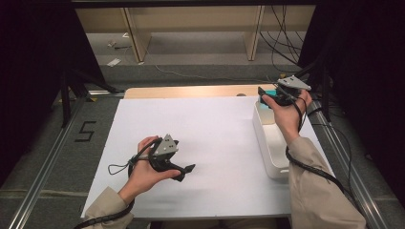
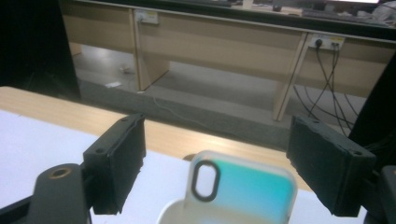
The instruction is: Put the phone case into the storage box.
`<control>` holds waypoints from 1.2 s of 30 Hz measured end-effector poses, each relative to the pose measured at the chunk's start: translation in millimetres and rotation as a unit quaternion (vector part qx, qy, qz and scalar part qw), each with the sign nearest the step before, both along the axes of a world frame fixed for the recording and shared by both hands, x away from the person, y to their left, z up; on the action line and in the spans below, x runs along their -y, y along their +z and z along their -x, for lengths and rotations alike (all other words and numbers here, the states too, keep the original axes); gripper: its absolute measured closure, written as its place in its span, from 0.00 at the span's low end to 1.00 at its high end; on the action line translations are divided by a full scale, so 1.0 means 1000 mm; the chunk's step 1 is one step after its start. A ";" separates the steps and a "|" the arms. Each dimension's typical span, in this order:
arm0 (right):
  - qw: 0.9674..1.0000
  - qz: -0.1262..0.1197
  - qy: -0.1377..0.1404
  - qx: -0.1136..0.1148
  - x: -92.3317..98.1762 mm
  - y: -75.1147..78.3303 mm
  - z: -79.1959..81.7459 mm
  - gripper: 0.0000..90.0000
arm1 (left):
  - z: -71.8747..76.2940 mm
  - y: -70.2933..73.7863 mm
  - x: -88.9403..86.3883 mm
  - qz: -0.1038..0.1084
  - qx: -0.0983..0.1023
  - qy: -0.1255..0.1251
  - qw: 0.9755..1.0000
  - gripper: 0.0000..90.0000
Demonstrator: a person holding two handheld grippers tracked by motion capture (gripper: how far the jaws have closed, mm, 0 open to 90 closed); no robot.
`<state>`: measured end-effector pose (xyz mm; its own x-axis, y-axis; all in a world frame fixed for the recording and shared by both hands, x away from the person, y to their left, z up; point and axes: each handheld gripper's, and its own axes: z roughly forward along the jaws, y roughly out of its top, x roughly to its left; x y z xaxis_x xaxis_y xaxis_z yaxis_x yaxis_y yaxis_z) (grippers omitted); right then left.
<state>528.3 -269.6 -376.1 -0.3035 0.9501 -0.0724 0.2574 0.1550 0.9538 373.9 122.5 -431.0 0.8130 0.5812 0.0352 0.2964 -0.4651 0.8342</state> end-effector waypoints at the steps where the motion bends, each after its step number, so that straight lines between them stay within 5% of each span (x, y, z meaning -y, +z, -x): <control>1: 1.000 -0.001 0.002 -0.002 0.000 0.000 0.002 0.22 | 0.000 0.000 0.000 0.000 0.000 0.000 1.000 0.00; 25: 0.998 -0.002 0.057 -0.027 -0.006 -0.004 0.035 0.19 | 0.000 0.001 0.000 0.004 -0.001 0.001 1.000 0.00; 36: 0.995 -0.011 0.097 -0.033 -0.015 -0.005 0.050 0.18 | 0.000 0.002 0.000 0.003 -0.002 0.000 1.000 0.00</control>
<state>477.9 -254.3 -381.2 -0.4843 0.8745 -0.0260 0.2876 0.1872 0.9393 373.5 122.7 -429.2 0.8125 0.5822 0.0291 0.2994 -0.4596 0.8361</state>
